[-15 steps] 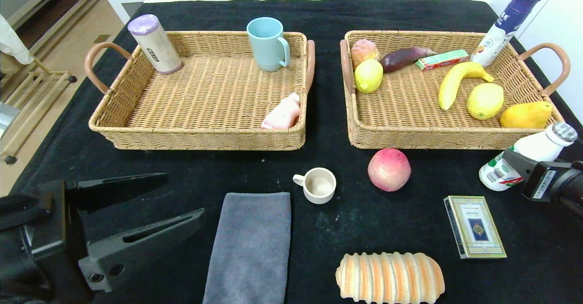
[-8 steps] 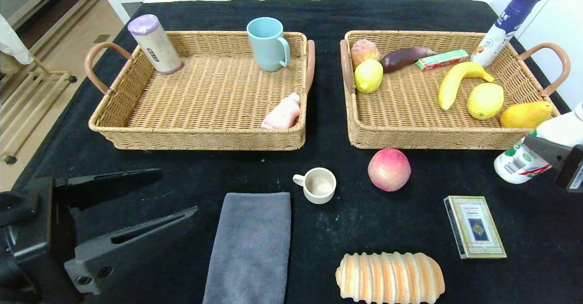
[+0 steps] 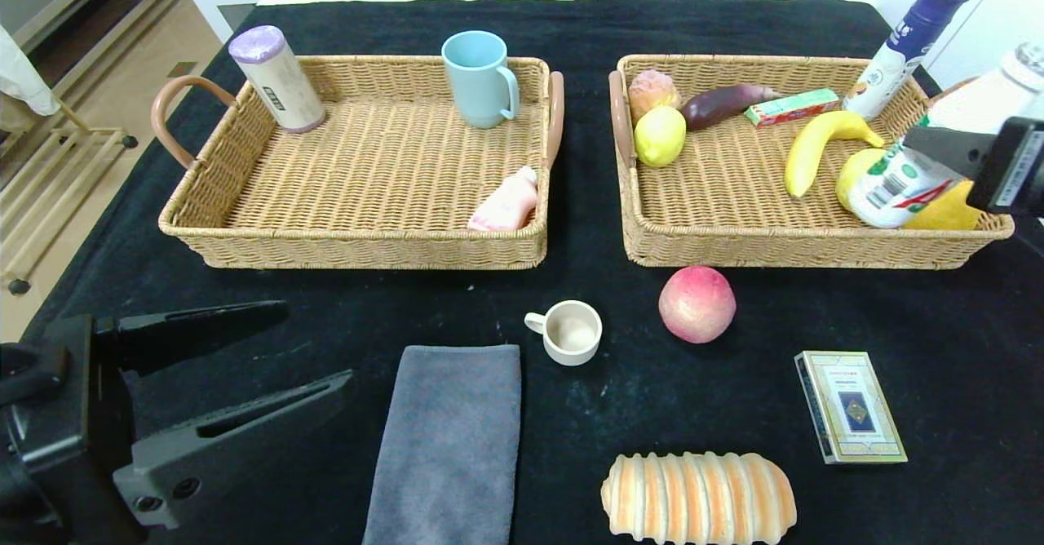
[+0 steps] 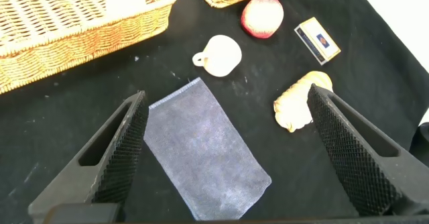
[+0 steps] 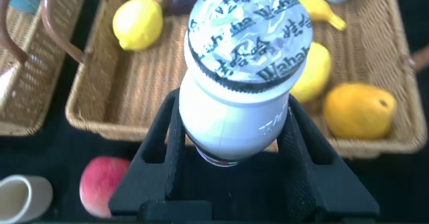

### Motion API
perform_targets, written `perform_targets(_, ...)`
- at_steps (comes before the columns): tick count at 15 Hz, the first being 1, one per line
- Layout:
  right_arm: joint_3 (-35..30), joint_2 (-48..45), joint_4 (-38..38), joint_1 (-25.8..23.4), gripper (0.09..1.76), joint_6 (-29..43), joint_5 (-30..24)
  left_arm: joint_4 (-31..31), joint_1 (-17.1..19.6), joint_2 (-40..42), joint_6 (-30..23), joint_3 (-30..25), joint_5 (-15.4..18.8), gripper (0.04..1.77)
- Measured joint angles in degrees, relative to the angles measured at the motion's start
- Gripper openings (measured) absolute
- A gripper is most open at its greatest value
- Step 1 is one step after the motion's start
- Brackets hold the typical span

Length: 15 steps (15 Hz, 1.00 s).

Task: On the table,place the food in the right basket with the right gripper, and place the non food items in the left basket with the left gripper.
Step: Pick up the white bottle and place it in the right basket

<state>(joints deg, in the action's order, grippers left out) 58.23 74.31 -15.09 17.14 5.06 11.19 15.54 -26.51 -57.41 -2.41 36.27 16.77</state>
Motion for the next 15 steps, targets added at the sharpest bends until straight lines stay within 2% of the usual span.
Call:
perform_targets(9, 20.1, 19.6, -0.5, 2.0, 0.87, -0.3, -0.3, 0.0, 0.0, 0.4, 0.5, 0.0, 0.1, 1.72)
perform_targets(15, 26.2, 28.4, -3.4, 1.2, 0.87, -0.6, -0.4, -0.2, 0.0, 0.4, 2.0, -0.4, 0.1, 1.72)
